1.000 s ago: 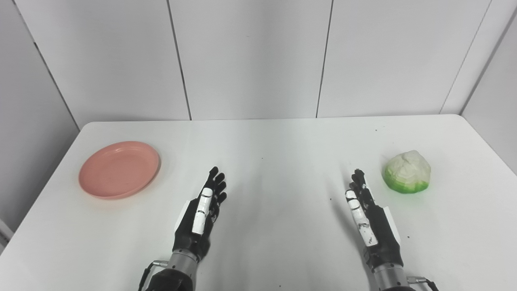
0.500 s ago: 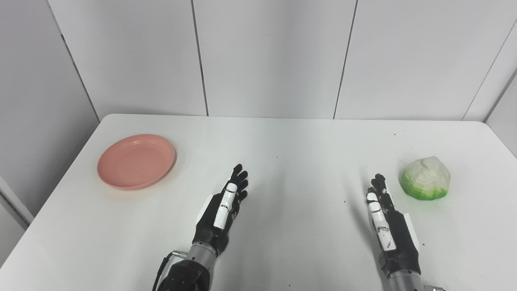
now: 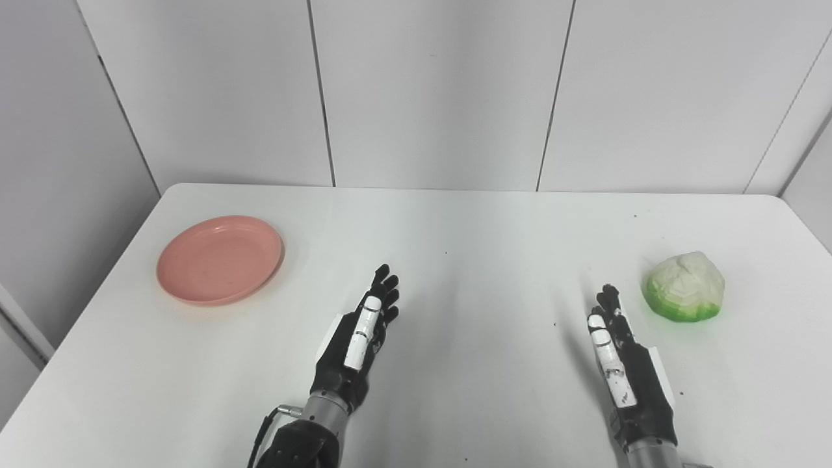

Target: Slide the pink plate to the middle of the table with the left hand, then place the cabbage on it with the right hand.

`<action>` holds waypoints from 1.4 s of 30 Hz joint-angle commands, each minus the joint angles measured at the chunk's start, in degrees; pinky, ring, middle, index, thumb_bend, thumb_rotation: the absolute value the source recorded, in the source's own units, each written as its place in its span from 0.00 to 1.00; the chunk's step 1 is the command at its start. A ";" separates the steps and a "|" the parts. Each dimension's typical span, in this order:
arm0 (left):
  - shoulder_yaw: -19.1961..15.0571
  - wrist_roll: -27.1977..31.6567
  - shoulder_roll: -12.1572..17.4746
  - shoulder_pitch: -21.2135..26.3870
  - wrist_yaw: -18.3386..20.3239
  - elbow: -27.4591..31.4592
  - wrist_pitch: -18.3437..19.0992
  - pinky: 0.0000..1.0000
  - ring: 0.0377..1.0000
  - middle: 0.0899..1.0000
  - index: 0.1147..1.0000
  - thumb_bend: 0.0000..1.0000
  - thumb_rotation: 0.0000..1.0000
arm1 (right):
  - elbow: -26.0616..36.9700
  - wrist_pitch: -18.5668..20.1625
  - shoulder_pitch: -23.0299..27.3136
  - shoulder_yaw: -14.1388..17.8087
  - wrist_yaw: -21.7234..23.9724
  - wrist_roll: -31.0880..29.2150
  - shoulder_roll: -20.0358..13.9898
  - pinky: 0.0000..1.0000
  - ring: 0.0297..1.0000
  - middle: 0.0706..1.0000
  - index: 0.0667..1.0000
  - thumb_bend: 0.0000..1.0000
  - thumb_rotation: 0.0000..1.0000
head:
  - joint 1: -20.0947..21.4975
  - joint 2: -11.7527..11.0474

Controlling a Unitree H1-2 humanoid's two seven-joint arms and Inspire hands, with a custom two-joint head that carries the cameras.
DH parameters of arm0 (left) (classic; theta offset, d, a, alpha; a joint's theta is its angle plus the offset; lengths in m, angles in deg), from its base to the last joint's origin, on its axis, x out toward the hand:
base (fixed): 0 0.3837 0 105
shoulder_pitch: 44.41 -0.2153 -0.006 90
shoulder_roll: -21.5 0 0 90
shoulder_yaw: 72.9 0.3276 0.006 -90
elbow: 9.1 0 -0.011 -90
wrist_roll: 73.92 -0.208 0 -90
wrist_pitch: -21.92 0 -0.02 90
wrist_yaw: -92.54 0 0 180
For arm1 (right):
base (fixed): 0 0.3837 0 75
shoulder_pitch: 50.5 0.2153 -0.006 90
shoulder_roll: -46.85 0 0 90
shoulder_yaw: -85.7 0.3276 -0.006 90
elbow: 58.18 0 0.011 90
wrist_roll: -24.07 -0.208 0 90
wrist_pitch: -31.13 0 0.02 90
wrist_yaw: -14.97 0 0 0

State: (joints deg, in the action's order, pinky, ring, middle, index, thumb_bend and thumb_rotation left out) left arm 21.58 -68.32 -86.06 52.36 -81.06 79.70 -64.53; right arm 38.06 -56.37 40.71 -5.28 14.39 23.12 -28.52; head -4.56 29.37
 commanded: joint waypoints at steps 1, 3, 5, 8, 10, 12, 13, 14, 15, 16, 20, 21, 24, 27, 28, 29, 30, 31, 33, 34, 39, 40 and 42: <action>-1.34 0.73 -0.60 0.85 -0.84 0.27 -4.62 1.00 1.00 1.00 1.00 0.56 1.00 | 0.63 -3.50 0.49 -0.15 0.56 -0.39 0.40 1.00 1.00 1.00 1.00 0.56 0.83 | -0.32 -0.43; -2.19 1.54 -0.83 1.11 -0.71 0.02 -5.68 1.00 1.00 1.00 1.00 0.55 1.00 | -0.20 -4.24 0.46 -0.23 0.91 -0.77 0.32 1.00 1.00 1.00 1.00 0.57 0.83 | -0.90 -1.31; -2.59 2.82 -0.06 1.97 0.62 0.92 -5.62 1.00 1.00 1.00 1.00 0.60 1.00 | -1.39 -5.56 0.57 -0.32 1.07 -0.86 0.28 1.00 1.00 1.00 1.00 0.58 0.83 | -1.21 -2.27; -3.57 4.11 1.29 3.73 1.53 2.09 -6.16 1.00 1.00 1.00 1.00 0.65 1.00 | -3.07 -7.76 0.74 -0.36 1.18 -0.97 0.17 1.00 1.00 1.00 1.00 0.55 0.83 | -1.56 -2.93; -4.66 4.82 2.60 5.41 1.66 2.82 -5.49 1.00 1.00 1.00 1.00 0.67 1.00 | -3.94 -8.98 0.75 -0.34 0.84 -0.50 0.20 1.00 1.00 1.00 1.00 0.55 0.83 | -1.87 -3.68; -5.99 5.57 4.21 7.43 1.74 3.02 -4.65 1.00 1.00 1.00 1.00 0.69 1.00 | -4.51 -9.93 0.63 -0.36 0.84 -0.42 0.17 1.00 1.00 1.00 1.00 0.54 0.83 | -2.38 -4.78; -6.77 6.07 5.02 8.55 1.91 3.00 -4.21 1.00 1.00 1.00 1.00 0.70 1.00 | -4.66 -10.34 0.55 -0.41 0.77 -0.25 0.20 1.00 1.00 1.00 1.00 0.53 0.83 | -2.59 -5.05; -7.48 6.52 5.75 9.60 1.99 2.92 -3.73 1.00 1.00 1.00 1.00 0.70 1.00 | -4.99 -10.83 0.55 -0.39 0.66 -0.06 0.18 1.00 1.00 1.00 1.00 0.53 0.84 | -2.79 -5.30; -8.22 6.89 6.55 10.77 1.94 2.62 -3.57 1.00 1.00 1.00 1.00 0.71 1.00 | -5.38 -11.29 0.58 -0.32 0.67 -0.05 0.08 1.00 1.00 1.00 1.00 0.53 0.84 | -2.97 -5.50; -8.84 7.29 7.21 11.78 1.98 2.13 -3.63 1.00 1.00 0.99 1.00 0.71 1.00 | -5.71 -11.69 0.62 -0.23 0.77 -0.13 -0.08 1.00 1.00 1.00 1.00 0.53 0.85 | -3.32 -5.87; -11.42 7.18 10.37 16.40 1.24 -1.06 -4.25 1.00 0.98 0.96 0.97 0.74 1.00 | -6.01 -12.61 0.43 -0.04 0.92 0.12 -0.82 1.00 1.00 1.00 1.00 0.50 0.87 | -4.18 -6.67; -12.36 6.98 11.30 17.94 0.67 -2.46 -4.58 1.00 0.96 0.94 0.95 0.74 1.00 | -6.26 -12.74 0.51 0.01 1.01 -0.29 -0.76 1.00 1.00 1.00 1.00 0.50 0.87 | -4.43 -6.89; -14.90 7.55 13.32 21.48 0.06 -5.75 -5.22 0.96 0.89 0.88 0.88 0.75 1.00 | -5.39 -11.74 0.24 0.02 0.98 -0.98 -0.35 1.00 1.00 1.00 1.00 0.48 0.86 | -5.35 -7.35; -16.87 7.85 15.78 24.54 0.48 -9.15 -5.56 0.89 0.85 0.83 0.83 0.75 1.00 | -4.51 -10.81 -0.14 0.10 0.81 -1.56 -0.03 1.00 1.00 1.00 1.00 0.47 0.85 | -6.69 -8.05; -17.21 7.86 16.21 25.11 0.49 -9.83 -5.58 0.87 0.84 0.82 0.82 0.76 1.00 | -4.40 -10.70 -0.19 0.13 0.77 -1.66 -0.01 1.00 1.00 1.00 1.00 0.47 0.84 | -7.01 -8.24; -17.56 7.64 17.00 25.91 0.38 -10.92 -5.78 0.86 0.83 0.81 0.81 0.75 1.00 | -4.20 -10.57 -0.20 0.04 0.92 -1.61 -0.18 1.00 1.00 1.00 1.00 0.46 0.85 | -7.24 -8.34; -17.84 7.18 17.79 26.72 0.22 -12.23 -6.37 0.86 0.83 0.81 0.80 0.75 1.00 | -3.92 -10.45 -0.30 -0.08 1.03 -1.41 -0.35 1.00 1.00 1.00 1.00 0.46 0.85 | -7.63 -8.50; -18.40 6.55 18.85 27.98 -0.43 -14.19 -6.99 0.84 0.82 0.79 0.79 0.74 1.00 | -3.55 -10.05 -0.41 -0.06 1.01 -1.39 -0.40 1.00 1.00 1.00 1.00 0.45 0.86 | -8.07 -8.73; -18.94 4.89 20.77 30.00 -1.52 -17.97 -9.11 0.79 0.78 0.75 0.76 0.74 1.00 | -2.91 -9.39 -0.61 -0.01 1.10 -1.71 -0.46 1.00 1.00 1.00 1.00 0.44 0.87 | -8.14 -8.74; -18.97 4.05 21.56 30.73 -1.93 -19.60 -10.34 0.75 0.75 0.73 0.73 0.73 1.00 | -2.68 -9.19 -0.68 0.01 1.22 -1.98 -0.52 1.00 1.00 1.00 1.00 0.42 0.87 | -8.22 -8.86; -19.06 2.31 26.05 34.08 -2.43 -29.85 -15.54 0.73 0.70 0.68 0.68 0.76 1.00 | -1.54 -8.20 -1.09 0.02 1.74 -3.17 -0.42 1.00 1.00 1.00 1.00 0.42 0.85 | -8.66 -9.04; -19.18 1.79 26.83 34.77 -3.24 -32.21 -16.40 0.72 0.69 0.67 0.67 0.76 1.00 | -1.27 -8.06 -1.16 -0.05 1.80 -2.94 -0.56 1.00 1.00 1.00 1.00 0.42 0.86 | -8.93 -9.07; -19.25 1.33 27.98 35.86 -3.91 -35.90 -18.03 0.69 0.66 0.65 0.65 0.74 1.00 | -0.94 -7.92 -1.24 -0.19 1.93 -2.49 -0.84 1.00 1.00 1.00 1.00 0.42 0.86 | -9.12 -9.02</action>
State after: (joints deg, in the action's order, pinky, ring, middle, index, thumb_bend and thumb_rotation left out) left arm 2.80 -66.56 -60.20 84.52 -84.15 44.43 -79.02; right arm 36.60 -64.71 40.26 -5.41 15.64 20.46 -29.02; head -13.54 20.21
